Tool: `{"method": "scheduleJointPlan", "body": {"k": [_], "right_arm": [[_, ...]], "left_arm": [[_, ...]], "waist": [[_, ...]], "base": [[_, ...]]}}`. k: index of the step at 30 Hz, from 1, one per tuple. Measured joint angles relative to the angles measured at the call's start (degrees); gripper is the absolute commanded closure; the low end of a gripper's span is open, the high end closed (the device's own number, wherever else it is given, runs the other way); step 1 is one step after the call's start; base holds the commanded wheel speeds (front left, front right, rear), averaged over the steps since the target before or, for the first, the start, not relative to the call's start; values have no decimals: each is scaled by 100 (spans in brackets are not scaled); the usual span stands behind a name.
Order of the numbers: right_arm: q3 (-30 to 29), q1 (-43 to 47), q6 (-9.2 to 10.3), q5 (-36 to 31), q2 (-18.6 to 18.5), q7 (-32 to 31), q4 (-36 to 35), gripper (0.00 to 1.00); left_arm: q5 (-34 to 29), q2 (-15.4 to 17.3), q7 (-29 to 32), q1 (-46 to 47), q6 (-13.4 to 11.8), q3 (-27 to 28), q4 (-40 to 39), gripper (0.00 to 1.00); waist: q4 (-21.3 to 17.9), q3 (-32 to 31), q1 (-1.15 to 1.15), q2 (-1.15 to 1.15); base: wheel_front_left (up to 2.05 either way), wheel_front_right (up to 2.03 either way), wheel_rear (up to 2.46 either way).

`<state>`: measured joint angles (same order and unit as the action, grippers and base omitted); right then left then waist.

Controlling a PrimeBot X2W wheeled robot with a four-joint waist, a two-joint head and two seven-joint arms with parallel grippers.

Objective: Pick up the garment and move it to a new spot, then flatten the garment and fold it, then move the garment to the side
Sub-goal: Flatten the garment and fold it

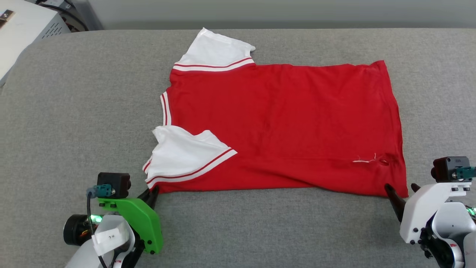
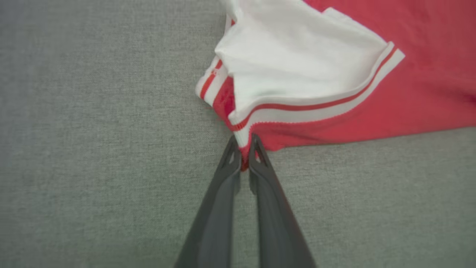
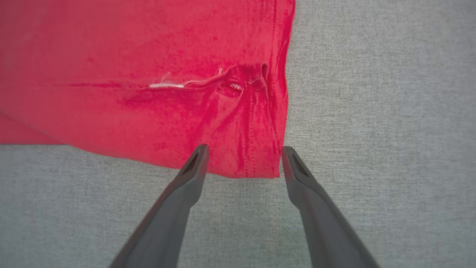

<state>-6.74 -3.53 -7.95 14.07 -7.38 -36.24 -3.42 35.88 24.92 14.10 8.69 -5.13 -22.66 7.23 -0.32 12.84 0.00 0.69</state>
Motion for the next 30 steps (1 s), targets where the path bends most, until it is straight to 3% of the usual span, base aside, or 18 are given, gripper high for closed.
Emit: {"method": "scheduleJointPlan", "body": {"k": [6, 14, 15, 17, 18, 30], "right_arm": [[-382, -7, 0, -342, 130, -8, 435, 0], [-563, -136, 0, -487, 211, 69, 738, 0], [-576, -162, 1, -488, 218, 69, 773, 53], [-594, -201, 1, -493, 230, 71, 836, 93], [-612, -229, 0, -493, 238, 93, 870, 100], [-743, -364, -1, -415, 242, 322, 1056, 100]], "left_arm": [[0, 188, 265, -143, -132, -11, -892, 100], [1, 319, 411, -270, -202, -4, -1307, 100], [1, 337, 412, -287, -203, -4, -1327, 100], [1, 372, 419, -292, -218, -4, -1336, 100], [1, 390, 420, -293, -218, -5, -1334, 100], [130, 490, 488, -345, -146, -80, -1095, 100]], "waist": [[233, 5, 0, 0], [329, 134, 0, 0], [331, 147, 0, 0], [328, 168, 0, 0], [323, 178, 0, 0], [247, -8, 0, 0]], "base": [[0, 0, 0], [0, 0, 0], [0, 0, 0], [0, 0, 0], [0, 0, 0], [0, 0, 0]]}}
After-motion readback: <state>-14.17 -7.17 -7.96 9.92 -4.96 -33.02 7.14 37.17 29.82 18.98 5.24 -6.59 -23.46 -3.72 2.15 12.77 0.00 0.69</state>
